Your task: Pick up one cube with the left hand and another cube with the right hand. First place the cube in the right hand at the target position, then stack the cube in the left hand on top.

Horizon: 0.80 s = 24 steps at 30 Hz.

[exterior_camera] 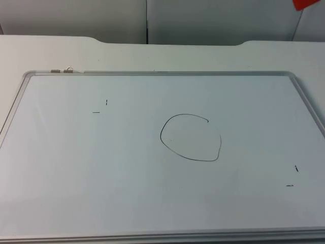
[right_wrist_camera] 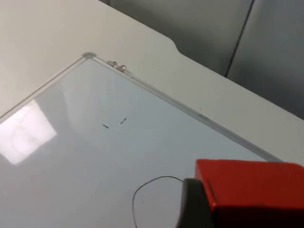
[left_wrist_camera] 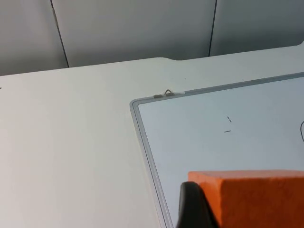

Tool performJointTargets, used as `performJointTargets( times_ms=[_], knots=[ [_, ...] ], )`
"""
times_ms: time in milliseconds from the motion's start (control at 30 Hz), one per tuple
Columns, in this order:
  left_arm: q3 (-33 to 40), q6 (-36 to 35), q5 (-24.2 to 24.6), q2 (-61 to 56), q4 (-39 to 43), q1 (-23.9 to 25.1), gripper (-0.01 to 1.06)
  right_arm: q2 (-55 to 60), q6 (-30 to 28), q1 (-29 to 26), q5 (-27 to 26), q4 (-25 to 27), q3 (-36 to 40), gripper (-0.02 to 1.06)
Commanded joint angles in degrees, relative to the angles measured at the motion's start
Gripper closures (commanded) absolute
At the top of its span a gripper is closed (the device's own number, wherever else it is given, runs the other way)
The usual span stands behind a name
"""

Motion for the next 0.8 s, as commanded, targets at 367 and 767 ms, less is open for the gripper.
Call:
performJointTargets(
  times_ms=[367,767],
  knots=[
    [0.2,-0.18,-1.09,-0.34,0.68,-0.35,1.05,2.77,-0.32,6.0,-0.16,-1.19,-0.41,1.05],
    [0.44,-0.18,-1.54,-0.34,0.82,-0.35,1.05,16.11,4.49,6.0,-3.2,-1.79,-0.41,1.05]
  ],
)
